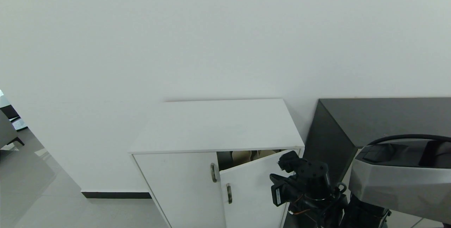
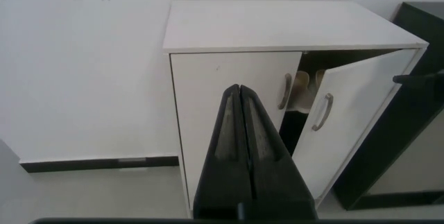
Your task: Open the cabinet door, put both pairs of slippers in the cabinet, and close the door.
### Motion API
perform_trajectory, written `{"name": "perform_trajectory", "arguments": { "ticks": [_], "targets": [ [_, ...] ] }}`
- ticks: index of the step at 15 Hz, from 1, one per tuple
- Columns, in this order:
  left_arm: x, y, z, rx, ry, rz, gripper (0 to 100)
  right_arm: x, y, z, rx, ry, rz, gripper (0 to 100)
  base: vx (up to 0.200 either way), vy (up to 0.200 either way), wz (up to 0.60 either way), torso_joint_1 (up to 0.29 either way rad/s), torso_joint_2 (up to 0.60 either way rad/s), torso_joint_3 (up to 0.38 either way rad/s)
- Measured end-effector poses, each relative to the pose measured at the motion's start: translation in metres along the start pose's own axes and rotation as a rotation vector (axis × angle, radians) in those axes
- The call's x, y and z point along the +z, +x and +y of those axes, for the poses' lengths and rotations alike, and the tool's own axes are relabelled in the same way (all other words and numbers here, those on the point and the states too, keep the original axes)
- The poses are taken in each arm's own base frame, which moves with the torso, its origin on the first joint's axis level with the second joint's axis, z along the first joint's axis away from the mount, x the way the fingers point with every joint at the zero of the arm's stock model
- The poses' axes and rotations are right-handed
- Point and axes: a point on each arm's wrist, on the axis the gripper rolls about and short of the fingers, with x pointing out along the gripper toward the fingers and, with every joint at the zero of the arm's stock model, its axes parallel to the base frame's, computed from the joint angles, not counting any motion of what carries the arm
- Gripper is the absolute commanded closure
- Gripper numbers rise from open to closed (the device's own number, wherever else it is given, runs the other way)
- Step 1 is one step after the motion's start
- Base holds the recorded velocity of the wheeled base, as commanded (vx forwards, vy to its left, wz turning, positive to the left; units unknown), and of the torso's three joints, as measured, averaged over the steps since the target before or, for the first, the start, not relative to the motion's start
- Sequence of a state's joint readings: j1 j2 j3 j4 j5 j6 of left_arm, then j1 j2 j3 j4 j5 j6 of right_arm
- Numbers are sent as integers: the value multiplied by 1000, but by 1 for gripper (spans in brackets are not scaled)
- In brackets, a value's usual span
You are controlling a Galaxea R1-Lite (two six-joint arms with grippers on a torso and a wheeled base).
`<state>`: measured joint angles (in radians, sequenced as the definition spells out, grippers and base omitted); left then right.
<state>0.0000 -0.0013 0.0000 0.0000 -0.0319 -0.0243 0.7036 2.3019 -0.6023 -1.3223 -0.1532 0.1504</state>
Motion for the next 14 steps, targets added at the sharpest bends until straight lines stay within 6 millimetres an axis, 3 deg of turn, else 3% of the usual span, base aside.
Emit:
{"name": "perform_trajectory", "arguments": {
  "ticks": [8, 14],
  "targets": [
    [0, 0, 0, 0, 1, 0, 100, 3, 25, -2, -10, 20, -44, 100, 0, 0, 0, 0, 0, 0],
    [0, 0, 0, 0, 0, 0, 100, -1, 44, -18, -50, 36, -54, 100, 0, 0, 0, 0, 0, 0]
  ]
}}
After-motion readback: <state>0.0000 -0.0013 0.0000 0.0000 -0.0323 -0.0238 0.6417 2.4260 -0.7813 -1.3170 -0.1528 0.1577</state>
